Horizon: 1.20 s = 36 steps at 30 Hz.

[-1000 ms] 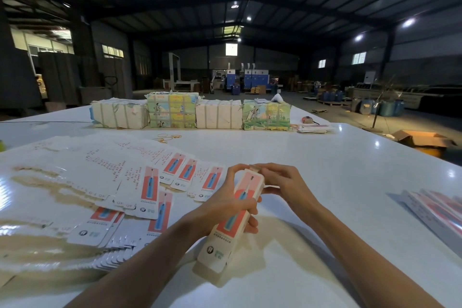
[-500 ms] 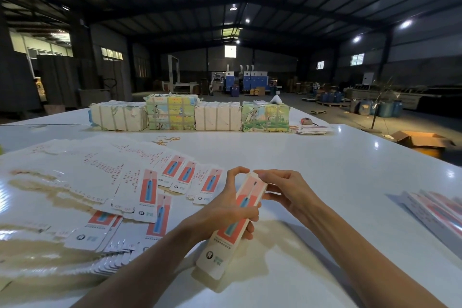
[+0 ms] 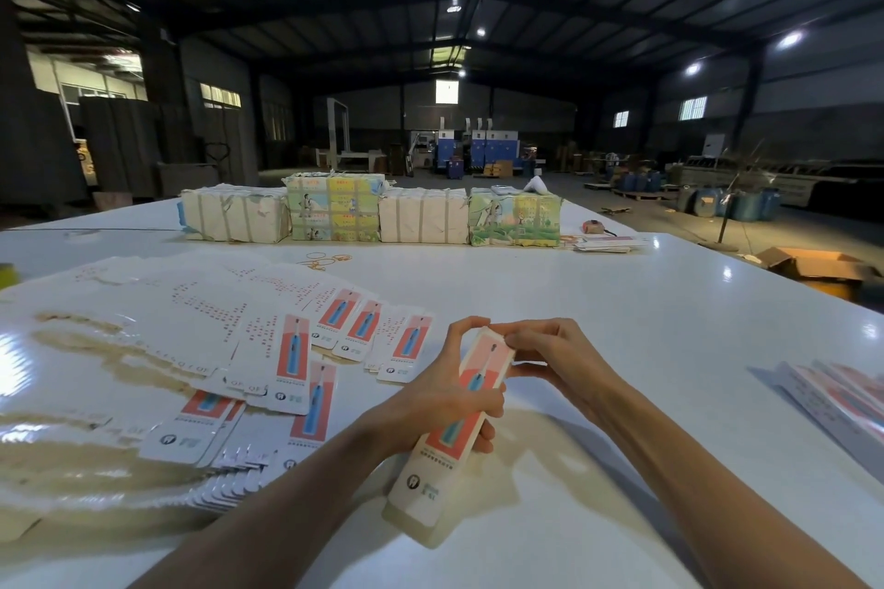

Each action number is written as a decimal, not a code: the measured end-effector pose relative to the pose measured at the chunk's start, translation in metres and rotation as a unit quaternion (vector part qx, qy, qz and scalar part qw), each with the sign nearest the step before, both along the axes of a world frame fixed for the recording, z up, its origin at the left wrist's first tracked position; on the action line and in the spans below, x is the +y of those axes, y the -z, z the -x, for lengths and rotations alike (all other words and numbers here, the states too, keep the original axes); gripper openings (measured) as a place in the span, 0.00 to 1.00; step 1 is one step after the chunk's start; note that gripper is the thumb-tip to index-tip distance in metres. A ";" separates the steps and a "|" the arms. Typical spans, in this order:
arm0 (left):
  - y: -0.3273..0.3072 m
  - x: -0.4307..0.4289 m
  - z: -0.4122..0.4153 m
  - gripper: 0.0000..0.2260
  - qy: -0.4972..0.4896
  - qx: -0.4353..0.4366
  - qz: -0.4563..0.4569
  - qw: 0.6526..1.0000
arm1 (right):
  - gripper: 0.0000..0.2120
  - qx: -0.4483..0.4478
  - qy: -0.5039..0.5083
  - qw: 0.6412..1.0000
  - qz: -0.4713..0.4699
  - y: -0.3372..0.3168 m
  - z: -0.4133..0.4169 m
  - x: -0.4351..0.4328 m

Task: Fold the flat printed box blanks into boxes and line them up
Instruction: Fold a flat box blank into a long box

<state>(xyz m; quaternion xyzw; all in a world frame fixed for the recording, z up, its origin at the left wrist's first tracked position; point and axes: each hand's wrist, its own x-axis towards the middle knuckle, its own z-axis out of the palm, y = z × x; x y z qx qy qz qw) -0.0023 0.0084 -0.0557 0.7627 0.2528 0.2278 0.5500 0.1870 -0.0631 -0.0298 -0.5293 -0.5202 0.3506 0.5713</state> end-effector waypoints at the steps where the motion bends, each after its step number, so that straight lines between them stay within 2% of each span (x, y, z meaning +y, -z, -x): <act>1: 0.000 0.000 0.000 0.43 -0.001 0.002 -0.002 1.000 | 0.17 -0.010 0.001 1.000 -0.003 0.000 0.000 0.000; 5: 0.002 0.001 -0.002 0.42 -0.012 0.014 -0.008 1.000 | 0.19 -0.070 0.033 0.997 -0.010 0.000 0.002 -0.001; 7: 0.003 0.001 -0.002 0.39 -0.026 0.020 -0.012 0.999 | 0.16 -0.083 0.040 0.996 -0.009 0.001 0.004 -0.001; 12: 0.003 0.002 -0.005 0.39 -0.036 -0.018 -0.019 0.999 | 0.05 -0.043 0.064 0.996 -0.050 0.002 0.008 -0.001; 17: 0.004 0.002 -0.007 0.42 -0.043 -0.033 -0.021 0.998 | 0.05 -0.030 0.065 0.996 -0.056 0.002 0.008 0.001; 22: 0.000 0.005 -0.007 0.41 -0.073 -0.068 0.010 0.995 | 0.08 0.033 0.056 0.996 -0.068 0.005 0.009 0.003; 29: 0.000 0.002 -0.006 0.43 -0.073 -0.053 0.015 0.996 | 0.04 0.016 0.047 0.995 -0.088 0.007 0.008 0.003; 33: 0.001 0.001 -0.009 0.37 -0.079 -0.042 0.027 0.996 | 0.05 0.025 0.049 0.995 -0.088 0.006 0.009 0.003; 36: 0.002 0.003 -0.011 0.38 -0.092 -0.043 0.045 0.994 | 0.06 0.036 0.053 0.996 -0.067 0.012 0.011 0.008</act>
